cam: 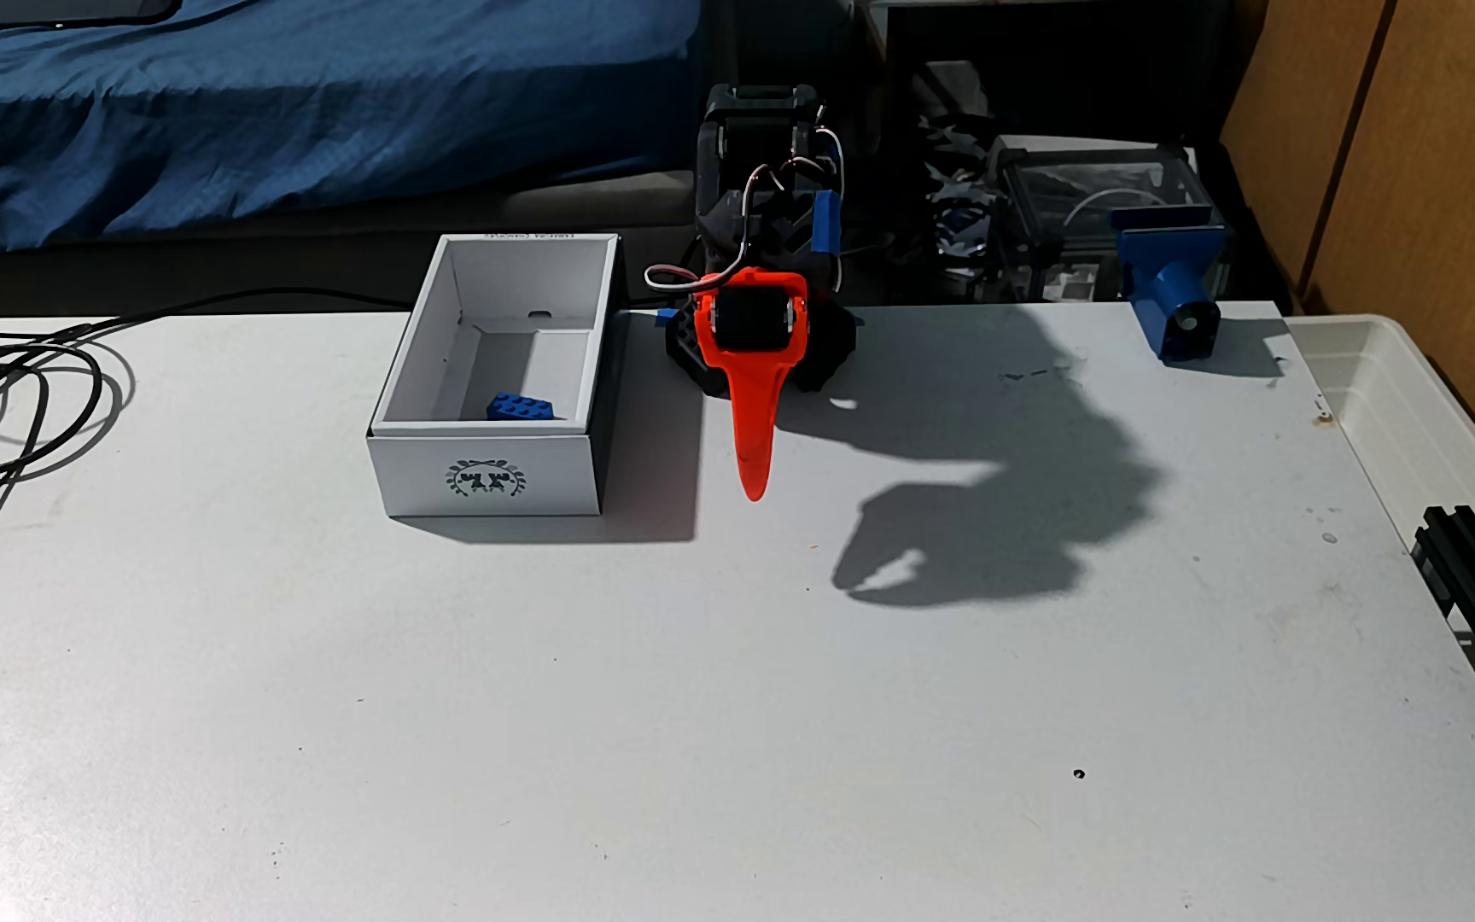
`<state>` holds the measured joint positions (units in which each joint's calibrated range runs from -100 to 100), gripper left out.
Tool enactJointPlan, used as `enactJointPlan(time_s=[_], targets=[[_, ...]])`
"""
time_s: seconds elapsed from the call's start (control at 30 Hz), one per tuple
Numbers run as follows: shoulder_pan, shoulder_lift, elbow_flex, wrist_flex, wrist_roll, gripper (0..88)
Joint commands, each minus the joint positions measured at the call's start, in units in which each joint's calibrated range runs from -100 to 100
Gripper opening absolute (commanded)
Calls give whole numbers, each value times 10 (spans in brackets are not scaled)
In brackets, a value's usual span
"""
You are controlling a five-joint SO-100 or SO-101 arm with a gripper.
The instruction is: Grab the blue brick and place in box
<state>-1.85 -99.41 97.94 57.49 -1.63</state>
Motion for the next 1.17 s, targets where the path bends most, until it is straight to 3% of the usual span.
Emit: enactJointPlan(time_s=[0.0, 1.13], targets=[[-1, -6, -3, -1, -1, 9], [-1, -6, -3, -5, 1, 10]])
